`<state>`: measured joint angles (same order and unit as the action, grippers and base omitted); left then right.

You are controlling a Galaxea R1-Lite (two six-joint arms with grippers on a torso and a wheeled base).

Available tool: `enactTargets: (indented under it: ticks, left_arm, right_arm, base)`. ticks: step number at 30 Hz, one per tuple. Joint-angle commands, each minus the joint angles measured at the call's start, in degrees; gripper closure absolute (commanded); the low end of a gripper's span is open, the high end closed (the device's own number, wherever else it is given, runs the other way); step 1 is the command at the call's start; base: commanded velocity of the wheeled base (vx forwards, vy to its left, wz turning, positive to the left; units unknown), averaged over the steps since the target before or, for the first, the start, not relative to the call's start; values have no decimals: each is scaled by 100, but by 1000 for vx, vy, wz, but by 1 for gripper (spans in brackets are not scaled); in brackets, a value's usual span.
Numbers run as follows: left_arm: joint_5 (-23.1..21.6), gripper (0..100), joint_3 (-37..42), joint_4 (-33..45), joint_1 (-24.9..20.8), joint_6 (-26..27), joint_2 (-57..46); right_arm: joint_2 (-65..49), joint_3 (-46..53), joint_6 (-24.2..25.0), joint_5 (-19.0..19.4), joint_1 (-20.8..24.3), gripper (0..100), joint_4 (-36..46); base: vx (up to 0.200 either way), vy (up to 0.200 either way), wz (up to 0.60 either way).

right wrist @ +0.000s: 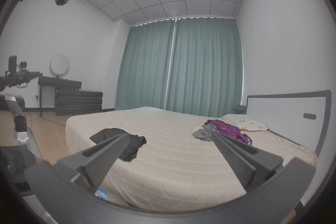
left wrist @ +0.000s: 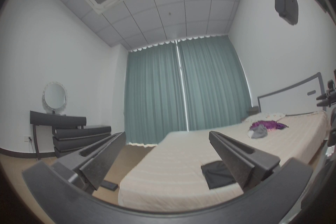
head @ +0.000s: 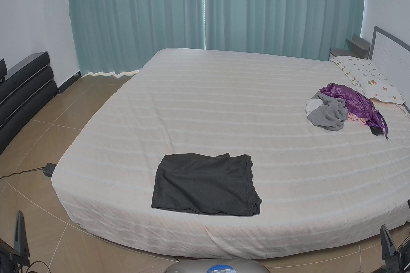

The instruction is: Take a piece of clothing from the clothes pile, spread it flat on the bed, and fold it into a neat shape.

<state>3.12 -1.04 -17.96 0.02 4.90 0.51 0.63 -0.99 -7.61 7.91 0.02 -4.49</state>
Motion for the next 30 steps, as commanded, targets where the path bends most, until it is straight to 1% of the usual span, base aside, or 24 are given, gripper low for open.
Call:
enactTargets:
  ticks: [1, 3, 4, 6, 7, 11, 17, 18, 23, 25, 26, 30]
  left_arm:
    - [-110, 0, 104, 644, -2, 2, -51]
    - [-119, 0, 104, 952, -2, 2, -51]
    - [-119, 0, 104, 1093, -2, 2, -51]
    - [-128, 0, 104, 1409, -2, -33, -51]
    - [-180, 0, 104, 1444, -2, -51, -51]
    - [-664, 0, 104, 1435, -2, -77, -51]
    - [-743, 0, 104, 1435, -2, -385, -51]
    - [-725, 0, 104, 1435, -2, -613, -51]
    - [-576, 0, 104, 1435, -2, -789, -51]
    - [-40, 0, 104, 1655, -2, -692, -51]
    - [75, 0, 104, 1813, -2, -701, -51]
    - [-57, 0, 104, 1787, -2, -675, -51]
  right_arm:
    - [-63, 99, 383, -114, -2, 0, 9]
    - [-63, 99, 559, -334, -2, 0, 27]
    - [-55, 99, 523, -501, -2, 0, 238]
    - [-55, 2, 620, -818, -11, 0, 809]
    - [-63, -24, 664, -861, -11, 0, 809]
    - [-63, 72, 717, -861, -11, 0, 510]
    - [-63, 72, 726, -853, -2, 0, 501]
    - [-63, 90, 726, -835, -2, 0, 466]
    - [-63, 99, 682, -791, -11, 0, 431]
    - [-63, 99, 708, -800, -2, 0, 431]
    - [-63, 99, 717, -800, -2, 0, 431]
    - [-63, 99, 717, -800, -11, 0, 431]
  base:
    - [0, 0, 0]
    - [0, 0, 0]
    - [0, 0, 0]
    - [0, 0, 0]
    - [0, 0, 0]
    - [0, 0, 0]
    - [0, 0, 0]
    - [0, 0, 0]
    - [0, 0, 0]
    - [0, 0, 0]
    - [0, 0, 0]
    - [0, 0, 0]
